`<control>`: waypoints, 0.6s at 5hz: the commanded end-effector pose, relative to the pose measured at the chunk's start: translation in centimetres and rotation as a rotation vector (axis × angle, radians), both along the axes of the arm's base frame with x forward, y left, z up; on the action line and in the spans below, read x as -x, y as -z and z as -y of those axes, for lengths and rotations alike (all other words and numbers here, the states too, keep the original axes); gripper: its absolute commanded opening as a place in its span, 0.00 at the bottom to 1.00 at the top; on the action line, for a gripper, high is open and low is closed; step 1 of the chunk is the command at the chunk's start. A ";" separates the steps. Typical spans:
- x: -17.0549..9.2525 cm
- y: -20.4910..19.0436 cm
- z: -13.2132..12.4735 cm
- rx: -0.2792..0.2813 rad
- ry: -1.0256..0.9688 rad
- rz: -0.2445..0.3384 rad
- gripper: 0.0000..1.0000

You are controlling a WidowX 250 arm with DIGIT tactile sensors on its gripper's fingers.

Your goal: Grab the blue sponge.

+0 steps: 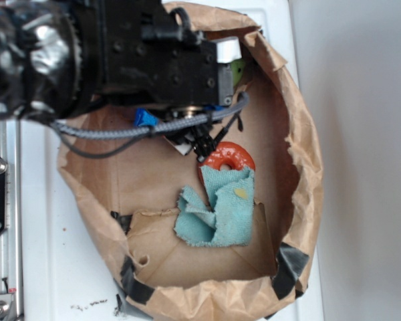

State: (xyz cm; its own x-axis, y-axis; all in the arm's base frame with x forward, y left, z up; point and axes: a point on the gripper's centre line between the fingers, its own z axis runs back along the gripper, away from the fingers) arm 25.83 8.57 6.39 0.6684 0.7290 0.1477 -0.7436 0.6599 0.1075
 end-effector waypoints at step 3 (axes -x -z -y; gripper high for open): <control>1.5 0.4 1.1 0.134 0.091 -0.031 0.00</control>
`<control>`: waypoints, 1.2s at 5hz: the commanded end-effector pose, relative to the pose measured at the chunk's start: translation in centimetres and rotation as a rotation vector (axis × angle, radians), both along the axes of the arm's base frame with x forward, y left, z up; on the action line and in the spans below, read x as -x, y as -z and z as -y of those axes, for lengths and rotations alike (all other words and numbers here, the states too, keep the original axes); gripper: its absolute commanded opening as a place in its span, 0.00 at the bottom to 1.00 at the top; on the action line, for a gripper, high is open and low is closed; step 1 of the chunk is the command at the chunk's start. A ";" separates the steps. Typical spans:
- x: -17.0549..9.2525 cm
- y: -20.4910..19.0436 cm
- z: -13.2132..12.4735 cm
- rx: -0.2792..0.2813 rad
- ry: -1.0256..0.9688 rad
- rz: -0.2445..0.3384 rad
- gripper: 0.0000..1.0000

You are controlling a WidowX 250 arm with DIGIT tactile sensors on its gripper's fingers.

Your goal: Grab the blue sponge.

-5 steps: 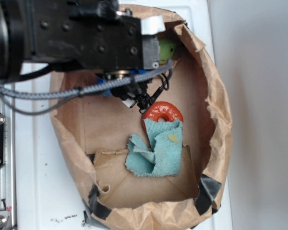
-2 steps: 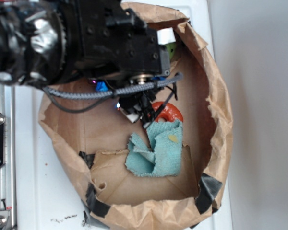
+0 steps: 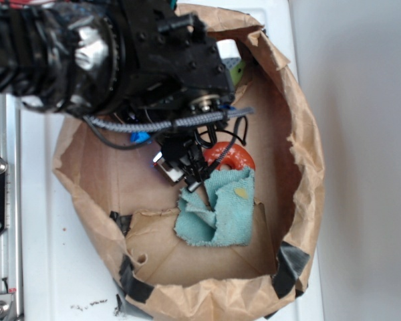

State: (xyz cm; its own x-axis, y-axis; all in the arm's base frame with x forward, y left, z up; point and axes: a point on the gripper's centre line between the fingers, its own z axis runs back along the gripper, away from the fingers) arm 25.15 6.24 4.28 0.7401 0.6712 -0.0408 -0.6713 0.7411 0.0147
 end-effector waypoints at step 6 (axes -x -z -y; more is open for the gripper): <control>0.7 -6.1 -3.3 -0.091 -0.277 0.269 1.00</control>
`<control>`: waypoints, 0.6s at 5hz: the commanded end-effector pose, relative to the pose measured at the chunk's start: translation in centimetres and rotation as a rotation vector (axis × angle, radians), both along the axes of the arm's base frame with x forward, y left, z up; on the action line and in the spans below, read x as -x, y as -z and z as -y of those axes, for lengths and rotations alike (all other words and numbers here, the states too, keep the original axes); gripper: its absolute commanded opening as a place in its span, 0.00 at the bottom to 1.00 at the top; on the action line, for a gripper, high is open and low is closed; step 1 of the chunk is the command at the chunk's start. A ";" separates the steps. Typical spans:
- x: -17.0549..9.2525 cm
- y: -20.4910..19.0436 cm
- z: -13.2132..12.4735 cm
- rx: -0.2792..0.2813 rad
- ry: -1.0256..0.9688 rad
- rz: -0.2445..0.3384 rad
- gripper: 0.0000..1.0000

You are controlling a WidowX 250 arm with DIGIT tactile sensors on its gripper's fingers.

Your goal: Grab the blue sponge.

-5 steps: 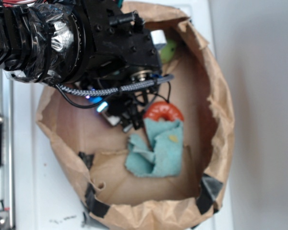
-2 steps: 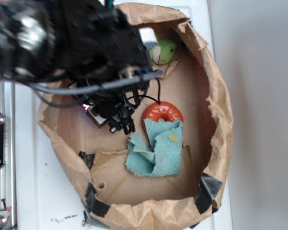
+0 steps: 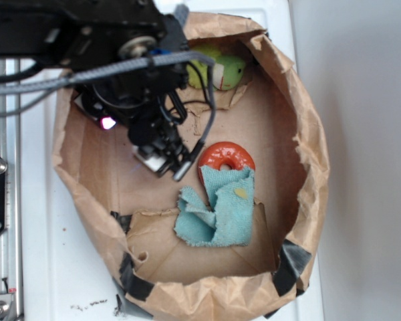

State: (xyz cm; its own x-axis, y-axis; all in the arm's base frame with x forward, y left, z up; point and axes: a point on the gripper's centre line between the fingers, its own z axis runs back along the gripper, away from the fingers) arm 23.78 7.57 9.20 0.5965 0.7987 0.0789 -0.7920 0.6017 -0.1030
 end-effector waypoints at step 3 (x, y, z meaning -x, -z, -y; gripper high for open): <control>-3.8 1.1 -3.9 -0.178 -0.169 0.004 1.00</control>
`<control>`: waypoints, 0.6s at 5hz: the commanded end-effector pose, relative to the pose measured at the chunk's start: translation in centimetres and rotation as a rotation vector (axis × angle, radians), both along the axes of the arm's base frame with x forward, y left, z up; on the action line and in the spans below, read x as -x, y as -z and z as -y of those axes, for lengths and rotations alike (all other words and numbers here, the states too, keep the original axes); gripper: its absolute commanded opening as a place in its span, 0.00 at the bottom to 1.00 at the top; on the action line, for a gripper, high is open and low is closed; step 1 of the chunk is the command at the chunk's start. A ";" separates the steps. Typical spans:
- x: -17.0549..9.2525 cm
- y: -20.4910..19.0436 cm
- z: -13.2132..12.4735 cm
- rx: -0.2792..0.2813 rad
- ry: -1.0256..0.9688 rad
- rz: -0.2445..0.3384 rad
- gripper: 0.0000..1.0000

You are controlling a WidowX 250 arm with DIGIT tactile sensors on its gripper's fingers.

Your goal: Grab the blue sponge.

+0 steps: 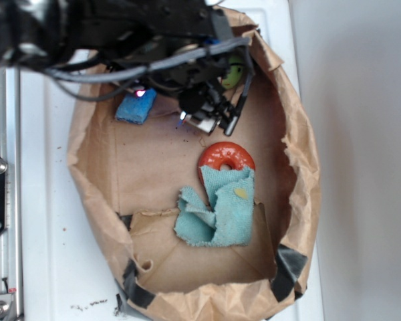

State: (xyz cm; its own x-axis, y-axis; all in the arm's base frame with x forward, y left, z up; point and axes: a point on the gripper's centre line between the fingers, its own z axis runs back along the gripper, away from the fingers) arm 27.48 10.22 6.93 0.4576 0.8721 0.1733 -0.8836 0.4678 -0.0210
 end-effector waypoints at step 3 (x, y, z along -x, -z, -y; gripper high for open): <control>2.9 -2.4 -2.0 -0.081 0.146 -0.023 1.00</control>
